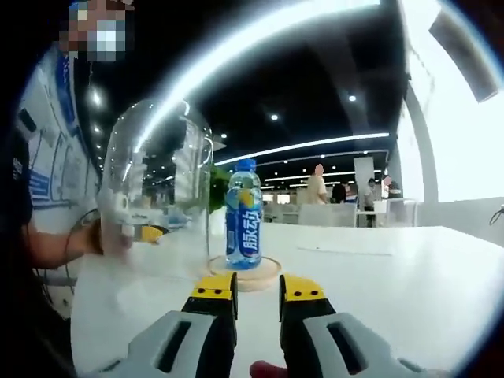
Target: Open the cover put in the Mizone put the cover back on
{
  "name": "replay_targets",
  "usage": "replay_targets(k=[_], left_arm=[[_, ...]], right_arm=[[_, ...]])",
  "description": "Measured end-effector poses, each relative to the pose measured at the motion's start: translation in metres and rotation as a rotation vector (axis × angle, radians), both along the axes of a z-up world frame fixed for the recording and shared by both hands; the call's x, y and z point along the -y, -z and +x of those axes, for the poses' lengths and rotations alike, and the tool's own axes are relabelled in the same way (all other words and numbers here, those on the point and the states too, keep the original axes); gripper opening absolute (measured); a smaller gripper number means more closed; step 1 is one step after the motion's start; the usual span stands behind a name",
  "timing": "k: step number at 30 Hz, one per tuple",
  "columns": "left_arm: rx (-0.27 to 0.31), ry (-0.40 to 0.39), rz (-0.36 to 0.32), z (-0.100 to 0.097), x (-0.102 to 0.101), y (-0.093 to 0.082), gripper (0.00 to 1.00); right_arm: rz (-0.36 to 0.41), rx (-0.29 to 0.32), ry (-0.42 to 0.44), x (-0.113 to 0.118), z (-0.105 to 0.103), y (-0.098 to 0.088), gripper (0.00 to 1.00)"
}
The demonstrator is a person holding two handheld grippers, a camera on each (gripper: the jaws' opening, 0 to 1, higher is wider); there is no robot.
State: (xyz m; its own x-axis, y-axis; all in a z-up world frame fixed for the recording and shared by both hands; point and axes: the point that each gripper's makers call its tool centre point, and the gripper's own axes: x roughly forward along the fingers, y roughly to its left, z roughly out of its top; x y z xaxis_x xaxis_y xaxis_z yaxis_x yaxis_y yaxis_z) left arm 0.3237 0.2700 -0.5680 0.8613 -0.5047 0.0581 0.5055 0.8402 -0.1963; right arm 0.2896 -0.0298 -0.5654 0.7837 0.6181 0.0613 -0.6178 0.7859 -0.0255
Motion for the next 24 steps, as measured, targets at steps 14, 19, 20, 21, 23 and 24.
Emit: replay_targets(k=[14, 19, 20, 21, 23, 24], left_arm=[[0.03, 0.042, -0.003, -0.006, 0.01, -0.004, 0.13], [0.0, 0.062, 0.066, -0.006, 0.013, 0.009, 0.24], [0.004, 0.064, 0.079, -0.006, 0.014, 0.01, 0.24], [0.012, 0.053, 0.093, -0.005, 0.013, 0.01, 0.23], [0.049, 0.041, 0.111, -0.002, 0.01, 0.005, 0.23], [0.049, 0.045, 0.09, -0.003, 0.009, 0.004, 0.22]], right_arm=[[0.078, -0.021, 0.03, 0.017, 0.01, -0.002, 0.02], [0.11, -0.053, -0.004, 0.018, 0.01, 0.001, 0.0], [0.115, -0.058, -0.004, 0.019, 0.01, 0.001, 0.0], [0.138, -0.072, -0.009, 0.019, 0.009, 0.001, 0.01], [0.18, -0.123, -0.027, 0.018, 0.008, 0.004, 0.05], [0.164, -0.108, -0.025, 0.018, 0.009, 0.003, 0.08]])
